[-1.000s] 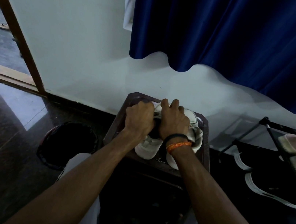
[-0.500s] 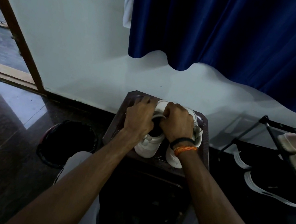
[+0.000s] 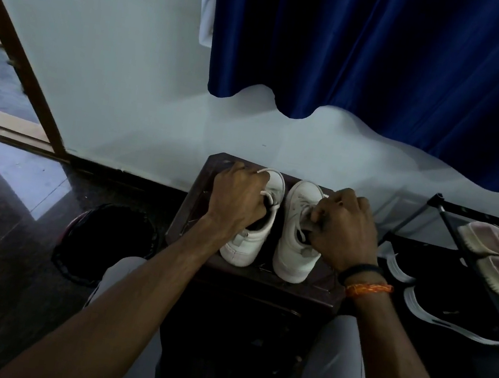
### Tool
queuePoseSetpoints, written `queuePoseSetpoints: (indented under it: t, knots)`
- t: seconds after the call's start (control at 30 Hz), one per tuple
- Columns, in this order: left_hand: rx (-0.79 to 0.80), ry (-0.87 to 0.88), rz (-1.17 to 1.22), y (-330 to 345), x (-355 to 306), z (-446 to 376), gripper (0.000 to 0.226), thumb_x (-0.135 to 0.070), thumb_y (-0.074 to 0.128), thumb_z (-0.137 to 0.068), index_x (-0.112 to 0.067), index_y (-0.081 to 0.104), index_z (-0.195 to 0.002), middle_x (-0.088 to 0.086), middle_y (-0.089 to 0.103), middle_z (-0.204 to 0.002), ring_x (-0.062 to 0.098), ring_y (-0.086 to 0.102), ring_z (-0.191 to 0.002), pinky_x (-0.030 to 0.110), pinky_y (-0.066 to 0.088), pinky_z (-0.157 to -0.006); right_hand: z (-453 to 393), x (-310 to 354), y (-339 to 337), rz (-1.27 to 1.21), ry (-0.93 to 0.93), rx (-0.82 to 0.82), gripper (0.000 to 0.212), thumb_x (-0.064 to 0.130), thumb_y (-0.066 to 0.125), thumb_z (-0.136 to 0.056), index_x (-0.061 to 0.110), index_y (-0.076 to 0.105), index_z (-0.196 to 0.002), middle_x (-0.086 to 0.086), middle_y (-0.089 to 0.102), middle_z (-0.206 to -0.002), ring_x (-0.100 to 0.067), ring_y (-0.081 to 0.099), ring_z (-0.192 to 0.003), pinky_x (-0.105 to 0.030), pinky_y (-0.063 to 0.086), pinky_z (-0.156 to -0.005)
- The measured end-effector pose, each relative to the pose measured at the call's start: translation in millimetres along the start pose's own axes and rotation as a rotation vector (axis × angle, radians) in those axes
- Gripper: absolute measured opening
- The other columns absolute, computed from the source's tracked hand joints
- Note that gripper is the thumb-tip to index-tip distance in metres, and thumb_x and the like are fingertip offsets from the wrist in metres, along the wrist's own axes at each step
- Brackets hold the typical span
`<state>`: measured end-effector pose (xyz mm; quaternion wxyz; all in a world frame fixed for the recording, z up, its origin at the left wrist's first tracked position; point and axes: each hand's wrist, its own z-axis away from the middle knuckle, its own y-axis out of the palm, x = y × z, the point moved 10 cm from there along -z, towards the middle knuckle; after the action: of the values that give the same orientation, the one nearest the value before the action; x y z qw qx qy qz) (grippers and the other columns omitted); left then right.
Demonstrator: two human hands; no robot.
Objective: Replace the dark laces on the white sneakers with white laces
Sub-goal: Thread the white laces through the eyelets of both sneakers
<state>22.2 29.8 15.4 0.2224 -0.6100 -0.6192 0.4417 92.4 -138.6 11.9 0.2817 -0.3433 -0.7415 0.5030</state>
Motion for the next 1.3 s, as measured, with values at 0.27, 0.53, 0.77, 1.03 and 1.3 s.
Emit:
queuePoseSetpoints:
  t: [0.27, 0.53, 0.77, 1.03, 1.3]
  knots:
    - [0.109, 0.121, 0.207, -1, -20, -11, 0.026, -0.008, 0.065, -0.056, -0.012, 0.062, -0.081, 0.001, 0.063, -0.078, 0.026, 0.051, -0.084, 0.038, 0.041, -0.075, 1, 12, -10, 0.101, -0.08, -0.092, 0.016, 0.017, 0.086, -0.063, 0.015, 0.072, -0.072, -0.004, 0.058, -0.092, -0.028, 0.056, -0.081, -0.029, 0.038, -0.061]
    - [0.419, 0.327, 0.412, 23, -68, -9, 0.015, -0.023, 0.085, -0.069, -0.024, 0.075, -0.081, -0.006, 0.06, -0.086, 0.012, 0.055, -0.081, 0.032, 0.044, -0.073, 4, 6, -14, -0.018, -0.043, -0.115, 0.012, 0.018, 0.079, -0.074, 0.011, 0.069, -0.077, -0.006, 0.058, -0.097, -0.028, 0.06, -0.066, -0.024, 0.032, -0.052]
    - [0.467, 0.338, 0.357, 33, -76, -11, 0.018, -0.024, 0.08, -0.079, -0.029, 0.067, -0.068, -0.007, 0.054, -0.084, 0.012, 0.05, -0.087, 0.033, 0.044, -0.075, 1, 0, -15, -0.111, -0.024, -0.121, 0.011, 0.015, 0.077, -0.076, 0.009, 0.068, -0.079, -0.007, 0.057, -0.103, -0.03, 0.059, -0.058, -0.026, 0.038, -0.052]
    - [0.233, 0.174, 0.326, 37, -85, -7, 0.014, 0.005, 0.068, -0.071, -0.007, 0.071, -0.076, 0.007, 0.051, -0.09, 0.029, 0.056, -0.087, 0.037, 0.046, -0.064, -1, -3, -16, -0.154, 0.006, -0.117, 0.007, 0.007, 0.073, -0.076, 0.008, 0.068, -0.081, -0.008, 0.056, -0.11, -0.031, 0.061, -0.059, -0.033, 0.049, -0.055]
    - [0.103, 0.067, 0.213, 40, -78, -12, 0.034, 0.002, 0.074, -0.07, -0.008, 0.057, -0.098, 0.011, 0.062, -0.09, 0.034, 0.064, -0.076, 0.031, 0.034, -0.054, 1, 0, -14, -0.155, 0.003, -0.15, 0.011, 0.013, 0.076, -0.078, 0.007, 0.068, -0.084, -0.008, 0.057, -0.112, -0.033, 0.062, -0.061, -0.034, 0.05, -0.054]
